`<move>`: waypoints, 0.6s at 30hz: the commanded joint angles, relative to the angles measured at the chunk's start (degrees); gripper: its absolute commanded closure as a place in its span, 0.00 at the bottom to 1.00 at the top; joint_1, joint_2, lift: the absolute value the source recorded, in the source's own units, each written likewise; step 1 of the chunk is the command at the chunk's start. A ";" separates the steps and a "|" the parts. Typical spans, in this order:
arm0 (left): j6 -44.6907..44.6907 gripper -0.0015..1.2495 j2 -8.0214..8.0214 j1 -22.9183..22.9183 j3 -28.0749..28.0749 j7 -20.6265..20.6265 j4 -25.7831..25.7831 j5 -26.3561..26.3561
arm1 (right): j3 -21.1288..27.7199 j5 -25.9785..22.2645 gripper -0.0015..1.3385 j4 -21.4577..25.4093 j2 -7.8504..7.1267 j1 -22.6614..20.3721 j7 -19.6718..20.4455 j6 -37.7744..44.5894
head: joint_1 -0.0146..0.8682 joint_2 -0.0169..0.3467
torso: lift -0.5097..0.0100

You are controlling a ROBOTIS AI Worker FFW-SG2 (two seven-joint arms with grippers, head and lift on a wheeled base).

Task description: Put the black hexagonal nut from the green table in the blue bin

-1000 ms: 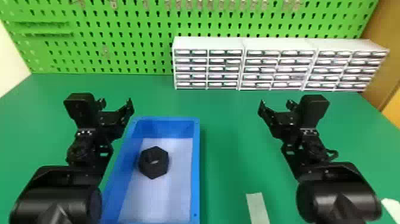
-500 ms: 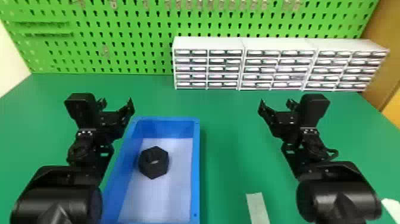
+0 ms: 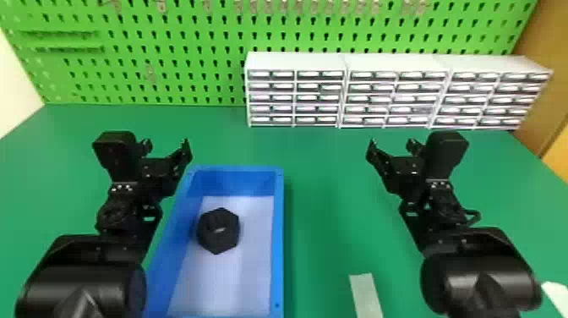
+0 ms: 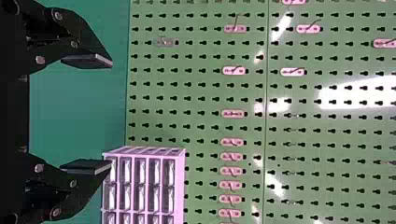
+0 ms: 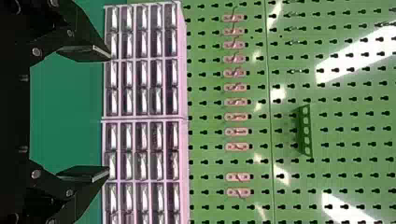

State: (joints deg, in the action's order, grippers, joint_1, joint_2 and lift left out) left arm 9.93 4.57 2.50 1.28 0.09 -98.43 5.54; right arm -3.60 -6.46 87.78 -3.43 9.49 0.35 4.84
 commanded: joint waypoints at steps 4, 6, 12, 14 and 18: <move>0.00 0.39 0.00 0.31 -0.32 0.26 0.08 -0.35 | -0.18 0.13 0.31 0.02 -0.09 0.26 0.00 -0.36 | 0.79 0.19 | 0.80; 0.00 0.39 0.00 0.40 -0.32 0.44 -0.01 -0.53 | -0.27 0.13 0.31 0.02 -0.09 0.26 0.00 -0.45 | 0.79 0.19 | 0.80; 0.00 0.39 0.00 0.75 -0.40 0.62 0.08 -0.70 | -0.62 0.13 0.31 0.02 0.00 0.44 0.00 -0.45 | 0.79 0.19 | 0.80; 0.00 0.39 0.00 0.93 -0.49 0.70 -0.01 -0.79 | -0.62 0.04 0.31 0.02 0.00 0.44 0.00 -0.45 | 0.79 0.19 | 0.80; 0.09 0.39 0.00 1.02 -0.49 0.79 0.08 -0.88 | -0.71 0.04 0.31 0.02 -0.09 0.53 0.00 -0.45 | 0.79 0.19 | 0.80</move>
State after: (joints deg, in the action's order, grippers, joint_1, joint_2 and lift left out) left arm 9.99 4.57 3.38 0.85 0.86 -98.41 4.73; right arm -4.24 -6.35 87.81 -3.44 9.95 0.35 4.39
